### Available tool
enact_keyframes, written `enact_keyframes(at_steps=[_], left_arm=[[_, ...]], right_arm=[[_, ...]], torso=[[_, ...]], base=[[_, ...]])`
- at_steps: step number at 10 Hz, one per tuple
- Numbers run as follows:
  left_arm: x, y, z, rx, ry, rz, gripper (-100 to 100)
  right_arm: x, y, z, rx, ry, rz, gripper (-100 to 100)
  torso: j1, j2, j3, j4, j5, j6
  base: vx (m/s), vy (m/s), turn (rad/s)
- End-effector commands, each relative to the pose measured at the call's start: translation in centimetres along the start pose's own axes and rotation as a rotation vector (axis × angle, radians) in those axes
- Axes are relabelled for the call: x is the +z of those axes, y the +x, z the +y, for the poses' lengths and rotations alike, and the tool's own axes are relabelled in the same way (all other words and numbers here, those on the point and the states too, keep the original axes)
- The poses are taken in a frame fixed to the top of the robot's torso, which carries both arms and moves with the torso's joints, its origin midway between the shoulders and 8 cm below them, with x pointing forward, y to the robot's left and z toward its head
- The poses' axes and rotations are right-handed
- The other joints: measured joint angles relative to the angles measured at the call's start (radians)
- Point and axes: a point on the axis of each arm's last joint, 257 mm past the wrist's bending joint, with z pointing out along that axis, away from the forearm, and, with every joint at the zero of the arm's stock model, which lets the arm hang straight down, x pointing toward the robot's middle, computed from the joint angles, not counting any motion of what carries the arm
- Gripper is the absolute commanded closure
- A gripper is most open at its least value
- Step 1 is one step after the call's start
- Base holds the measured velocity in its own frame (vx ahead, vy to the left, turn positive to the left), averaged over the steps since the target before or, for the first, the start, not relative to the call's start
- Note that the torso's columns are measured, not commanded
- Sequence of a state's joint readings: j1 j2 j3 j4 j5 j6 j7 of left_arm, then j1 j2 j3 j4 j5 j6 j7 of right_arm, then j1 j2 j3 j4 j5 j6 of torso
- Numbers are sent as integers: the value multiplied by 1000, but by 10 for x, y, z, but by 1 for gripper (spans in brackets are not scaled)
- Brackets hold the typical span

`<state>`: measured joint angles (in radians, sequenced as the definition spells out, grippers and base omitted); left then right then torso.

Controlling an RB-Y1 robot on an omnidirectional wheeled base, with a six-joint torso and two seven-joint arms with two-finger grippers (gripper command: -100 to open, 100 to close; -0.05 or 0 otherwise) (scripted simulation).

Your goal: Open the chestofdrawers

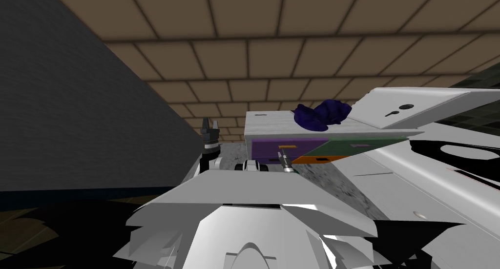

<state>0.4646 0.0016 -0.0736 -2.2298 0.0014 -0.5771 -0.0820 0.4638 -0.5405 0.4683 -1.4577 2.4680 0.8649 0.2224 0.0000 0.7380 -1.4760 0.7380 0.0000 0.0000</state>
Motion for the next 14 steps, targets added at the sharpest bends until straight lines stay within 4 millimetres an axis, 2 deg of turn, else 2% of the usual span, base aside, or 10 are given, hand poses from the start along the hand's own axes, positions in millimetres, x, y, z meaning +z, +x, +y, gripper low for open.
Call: enact_keyframes(at_steps=[1, 3, 10, 11, 13, 14], left_arm=[[0, 0, 0, 0, 0, 0, 0], [0, 0, 0, 0, 0, 0, 0], [0, 0, 0, 0, 0, 0, 0], [0, 0, 0, 0, 0, 0, 0], [0, 0, 0, 0, 0, 0, 0], [0, 0, 0, 0, 0, 0, 0]], right_arm=[[19, 24, -4, 76, 43, 91, -100], [30, 57, -15, 148, 82, 172, -100], [21, 95, -1, 298, 64, 327, -100], [33, 106, -8, 282, 68, 330, -100], [32, 106, -7, 283, 70, 332, -100], [23, 92, -3, 284, 65, 313, 100]], torso=[[0, 1, 1, 0, 0, 0], [1, 2, 1, 1, 0, 0], [0, 0, 0, 0, 0, 0], [0, 0, 0, 0, 0, 0], [0, -1, -1, 0, 0, 0], [-1, -1, 0, 0, -1, 0]], base=[[-15, 24, -237], [-22, 25, -73], [-1, 1, 3], [25, 3, 120], [24, -4, 56], [-22, -1, -180]])
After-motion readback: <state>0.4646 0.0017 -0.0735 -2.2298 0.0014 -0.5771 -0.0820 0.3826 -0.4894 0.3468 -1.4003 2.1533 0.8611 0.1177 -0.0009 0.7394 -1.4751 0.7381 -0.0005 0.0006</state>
